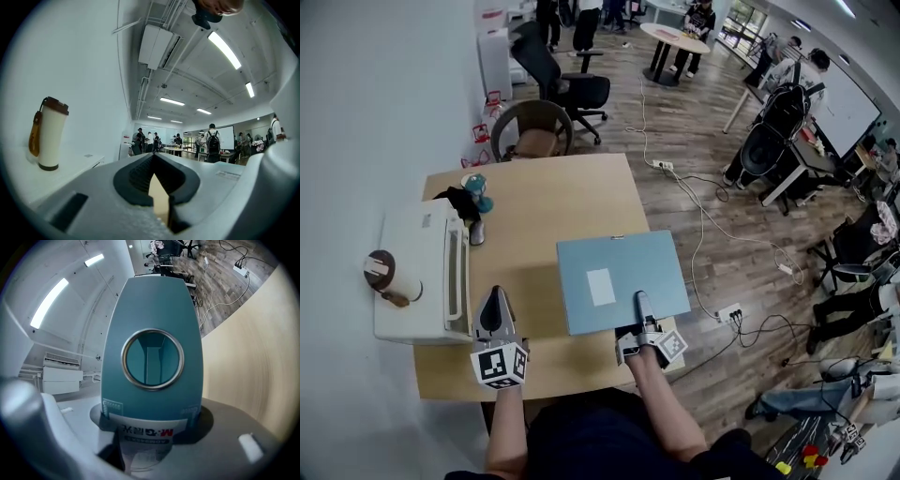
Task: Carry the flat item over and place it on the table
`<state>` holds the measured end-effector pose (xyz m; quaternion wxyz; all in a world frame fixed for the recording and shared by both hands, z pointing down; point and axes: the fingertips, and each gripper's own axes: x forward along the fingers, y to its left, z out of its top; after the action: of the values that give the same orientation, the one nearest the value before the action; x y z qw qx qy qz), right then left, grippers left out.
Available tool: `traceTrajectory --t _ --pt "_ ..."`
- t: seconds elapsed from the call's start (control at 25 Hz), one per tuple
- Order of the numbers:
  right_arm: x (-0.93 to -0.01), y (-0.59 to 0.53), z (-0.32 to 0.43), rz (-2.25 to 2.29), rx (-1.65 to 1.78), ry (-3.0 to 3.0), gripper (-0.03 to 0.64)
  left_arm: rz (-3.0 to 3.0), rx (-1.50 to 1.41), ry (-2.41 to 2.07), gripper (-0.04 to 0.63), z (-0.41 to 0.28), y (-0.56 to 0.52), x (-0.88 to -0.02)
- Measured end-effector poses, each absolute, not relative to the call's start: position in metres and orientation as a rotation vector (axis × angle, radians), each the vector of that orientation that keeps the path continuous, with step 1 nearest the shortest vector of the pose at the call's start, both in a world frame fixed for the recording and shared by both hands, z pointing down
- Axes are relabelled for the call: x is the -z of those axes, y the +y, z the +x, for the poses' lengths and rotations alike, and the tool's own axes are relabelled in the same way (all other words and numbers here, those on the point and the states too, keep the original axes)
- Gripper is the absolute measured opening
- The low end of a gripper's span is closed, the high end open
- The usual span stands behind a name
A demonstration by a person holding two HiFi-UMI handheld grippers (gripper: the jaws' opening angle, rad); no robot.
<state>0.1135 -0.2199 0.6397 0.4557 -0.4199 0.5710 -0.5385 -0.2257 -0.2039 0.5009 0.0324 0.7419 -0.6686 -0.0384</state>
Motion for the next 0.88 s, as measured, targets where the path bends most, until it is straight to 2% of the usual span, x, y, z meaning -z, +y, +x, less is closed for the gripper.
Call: traceTrajectory --t 0.88 --pt "-0.706 -0.307 0.104 -1.073 1.472 1.420 0.282 2.226 0.126 -2.135 -0.005 -0.226 -0.254 -0.509"
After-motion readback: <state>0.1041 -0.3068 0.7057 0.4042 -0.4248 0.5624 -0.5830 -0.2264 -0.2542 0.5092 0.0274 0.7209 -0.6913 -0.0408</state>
